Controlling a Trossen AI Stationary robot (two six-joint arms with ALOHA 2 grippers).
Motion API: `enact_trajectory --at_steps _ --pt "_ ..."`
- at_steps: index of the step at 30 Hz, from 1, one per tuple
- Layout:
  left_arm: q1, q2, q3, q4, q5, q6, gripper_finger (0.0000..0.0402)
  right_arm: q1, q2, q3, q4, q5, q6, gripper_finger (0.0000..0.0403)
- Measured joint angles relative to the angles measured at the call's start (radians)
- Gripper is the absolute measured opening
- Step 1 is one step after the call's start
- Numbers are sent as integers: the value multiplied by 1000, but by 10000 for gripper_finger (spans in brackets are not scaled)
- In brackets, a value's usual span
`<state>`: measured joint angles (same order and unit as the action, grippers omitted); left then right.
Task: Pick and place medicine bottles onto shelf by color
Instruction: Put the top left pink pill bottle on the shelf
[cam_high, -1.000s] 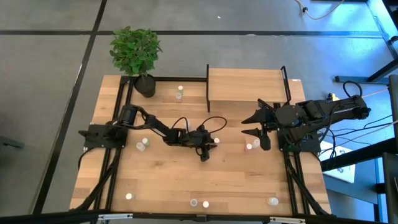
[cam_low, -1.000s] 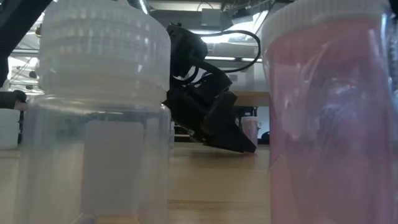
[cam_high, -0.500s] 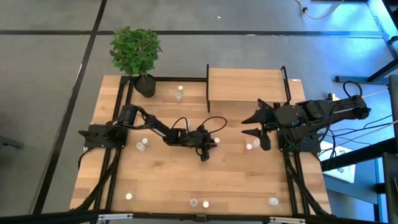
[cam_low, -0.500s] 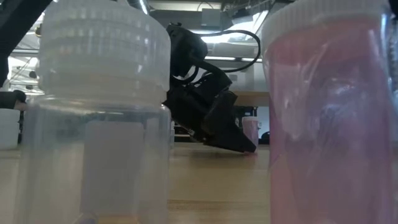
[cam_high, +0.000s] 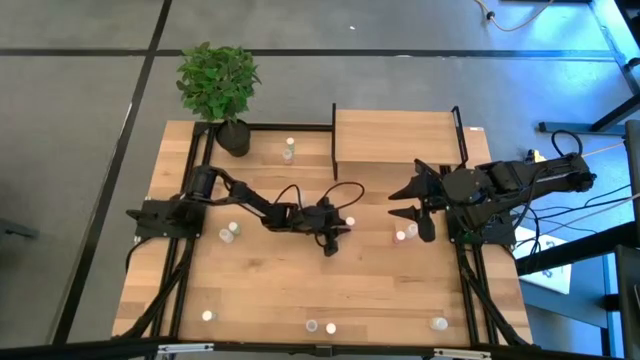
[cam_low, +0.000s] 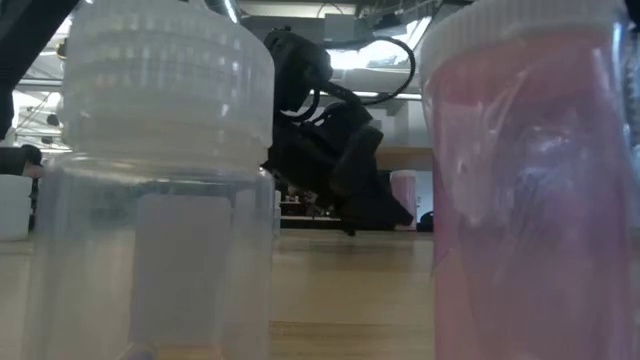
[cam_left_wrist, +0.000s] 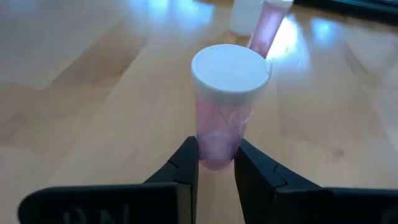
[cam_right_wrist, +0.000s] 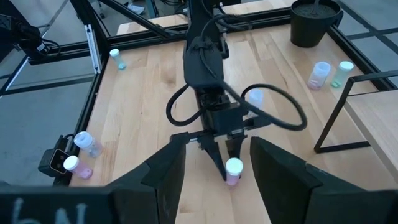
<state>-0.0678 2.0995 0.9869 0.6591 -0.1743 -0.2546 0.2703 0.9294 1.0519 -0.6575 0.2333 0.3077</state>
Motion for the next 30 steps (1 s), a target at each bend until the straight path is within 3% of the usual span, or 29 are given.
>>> enact_trajectory --at_steps 6,15,22,30 --pt "0 -45 3 -45 -51 89 63 0 17 0 19 11 5 182" --pt "0 -135 5 -141 -59 110 63 0 95 -10 -57 -186 -11 182" --pt "-1 -151 4 -170 -83 110 64 -14 219 -11 -27 -183 -102 182" --pt "-23 -151 4 -173 -84 110 64 -93 301 -11 -18 -182 -84 182"
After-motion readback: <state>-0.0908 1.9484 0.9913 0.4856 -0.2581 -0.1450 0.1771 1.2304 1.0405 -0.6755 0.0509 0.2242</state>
